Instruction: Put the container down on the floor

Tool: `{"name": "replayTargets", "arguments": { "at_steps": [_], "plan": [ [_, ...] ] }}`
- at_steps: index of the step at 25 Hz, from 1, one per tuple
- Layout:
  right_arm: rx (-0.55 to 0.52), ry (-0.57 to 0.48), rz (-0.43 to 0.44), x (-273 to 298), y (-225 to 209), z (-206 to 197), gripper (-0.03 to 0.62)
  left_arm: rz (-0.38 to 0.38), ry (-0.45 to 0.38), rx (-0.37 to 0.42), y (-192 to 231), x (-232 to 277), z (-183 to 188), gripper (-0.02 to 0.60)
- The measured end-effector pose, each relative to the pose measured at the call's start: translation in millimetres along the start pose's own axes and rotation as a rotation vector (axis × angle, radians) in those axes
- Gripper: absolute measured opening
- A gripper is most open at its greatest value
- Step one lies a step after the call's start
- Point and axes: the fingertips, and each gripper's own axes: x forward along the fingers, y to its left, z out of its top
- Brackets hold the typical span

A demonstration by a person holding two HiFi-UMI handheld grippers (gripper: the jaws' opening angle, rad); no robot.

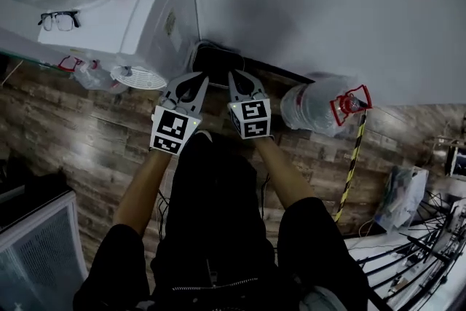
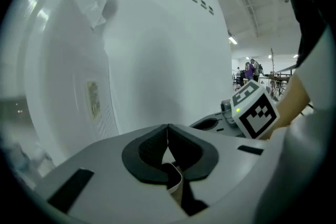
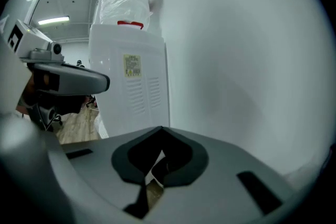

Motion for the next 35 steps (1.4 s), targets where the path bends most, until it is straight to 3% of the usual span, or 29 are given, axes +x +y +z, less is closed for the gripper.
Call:
{"name": "replayTargets", "arguments": {
  "at_steps": [3, 9, 18, 26, 29, 35],
  "plan": [
    [0.027, 0.01, -0.022, -36.5, 3.8, 50.5, 0.011, -0.019, 0.027, 0.034, -11.8, -25.2, 53.9, 0.015],
    [0.086, 0.005, -0.034, -113.1, 16.7, 144.4, 0.011, -0.002, 0.02, -0.064, -19.7, -72.0, 155.6, 0.015],
    [0.126, -0.077, -0.076, -270.8, 49.6, 231.9, 0.011, 0.046, -0.011, -0.055, -86.0, -167.3, 264.7, 0.015],
    [0.118, -0.165, -0.067, -377.0, 79.4, 267.0, 0.011, 0.066, -0.061, -0.106, -149.2, -229.4, 312.4, 0.015],
    [0.069, -0.207, -0.056, -407.1, 95.8, 270.0, 0.011, 0.064, -0.098, -0.08, -165.2, -248.4, 327.9, 0.015],
    [0.081, -0.236, -0.036, -430.4, 111.9, 270.7, 0.01, 0.085, -0.102, -0.09, -168.6, -274.4, 321.3, 0.015]
  ]
}}
